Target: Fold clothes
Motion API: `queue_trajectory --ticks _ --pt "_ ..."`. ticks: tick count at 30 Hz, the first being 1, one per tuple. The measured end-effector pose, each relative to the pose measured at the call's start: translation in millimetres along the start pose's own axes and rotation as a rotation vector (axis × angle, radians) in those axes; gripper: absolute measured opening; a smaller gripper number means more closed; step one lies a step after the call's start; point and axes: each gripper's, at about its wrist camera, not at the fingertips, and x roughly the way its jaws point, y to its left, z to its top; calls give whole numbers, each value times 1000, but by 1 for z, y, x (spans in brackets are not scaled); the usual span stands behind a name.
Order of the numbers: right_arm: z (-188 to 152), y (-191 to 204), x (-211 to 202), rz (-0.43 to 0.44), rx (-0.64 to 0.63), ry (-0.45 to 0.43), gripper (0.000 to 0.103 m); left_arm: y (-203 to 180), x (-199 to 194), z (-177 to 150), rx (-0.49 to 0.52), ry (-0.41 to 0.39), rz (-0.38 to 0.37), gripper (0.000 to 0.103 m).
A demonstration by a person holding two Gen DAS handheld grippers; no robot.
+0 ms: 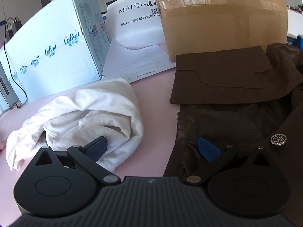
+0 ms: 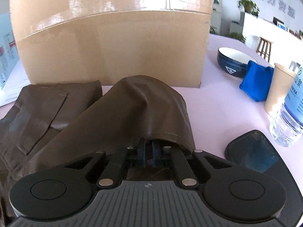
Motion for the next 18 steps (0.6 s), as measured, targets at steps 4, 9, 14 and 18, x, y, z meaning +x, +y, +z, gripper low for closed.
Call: queue_trajectory --ticks 4,9,14,18 --pt "-3 -5 0 33 35 -37 9 -6 -1 0 32 -10 2 103" --pt "2 -10 3 39 84 -70 2 -4 -2 -1 20 -3 -4 103" --pt "20 -4 3 23 65 -156 2 -6 -3 -4 17 6 46 103" --pt "37 3 10 -3 40 -158 2 -3 -5 -7 1 9 75 103"
